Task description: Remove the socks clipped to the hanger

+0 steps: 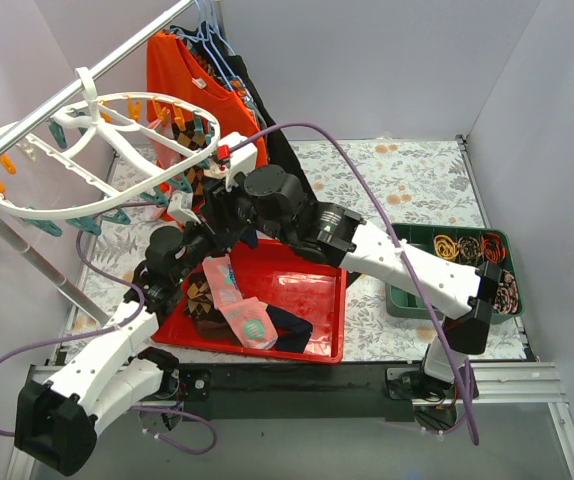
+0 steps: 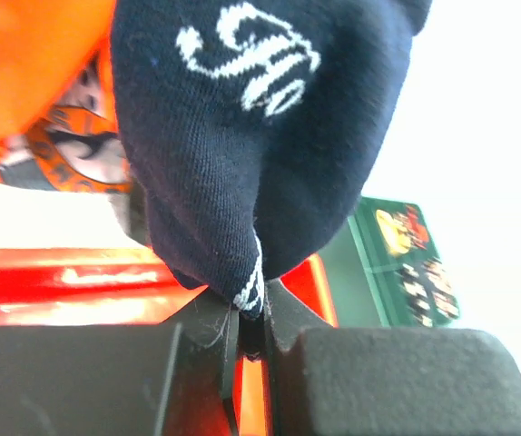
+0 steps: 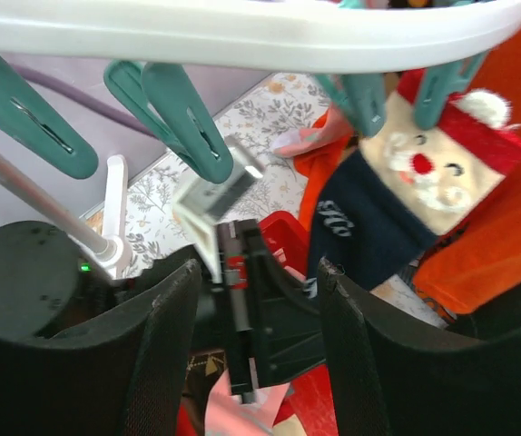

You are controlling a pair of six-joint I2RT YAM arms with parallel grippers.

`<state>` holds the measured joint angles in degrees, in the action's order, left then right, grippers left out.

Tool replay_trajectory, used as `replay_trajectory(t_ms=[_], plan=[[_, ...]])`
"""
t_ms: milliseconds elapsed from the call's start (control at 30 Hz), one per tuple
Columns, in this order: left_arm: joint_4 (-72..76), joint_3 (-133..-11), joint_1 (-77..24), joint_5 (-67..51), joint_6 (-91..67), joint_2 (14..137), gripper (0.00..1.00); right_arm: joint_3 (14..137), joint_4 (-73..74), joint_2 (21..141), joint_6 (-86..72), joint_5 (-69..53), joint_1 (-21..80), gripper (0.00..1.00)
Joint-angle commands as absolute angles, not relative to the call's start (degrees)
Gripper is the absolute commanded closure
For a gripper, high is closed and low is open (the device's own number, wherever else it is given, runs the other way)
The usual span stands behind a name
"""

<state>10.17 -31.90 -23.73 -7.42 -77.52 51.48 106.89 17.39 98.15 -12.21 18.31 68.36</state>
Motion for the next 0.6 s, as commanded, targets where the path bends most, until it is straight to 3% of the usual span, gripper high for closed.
replay_trajectory(t_ms=[0,267,567], plan=[[3.2,-31.0,-23.4,-13.8,-81.6,46.4,1.0,106.3,17.5,93.0,-12.0,22.3,67.9,0.4],[-5.3,-30.1,-23.4,-15.6,-85.3,37.2,1.0,106.5,18.5,90.9,-11.4,21.7,63.8,0.39],[-12.6,-30.2,-23.4,-17.5,-87.5,31.7,1.0,114.2,18.1,96.4,-9.5,13.5,59.7,0.36]])
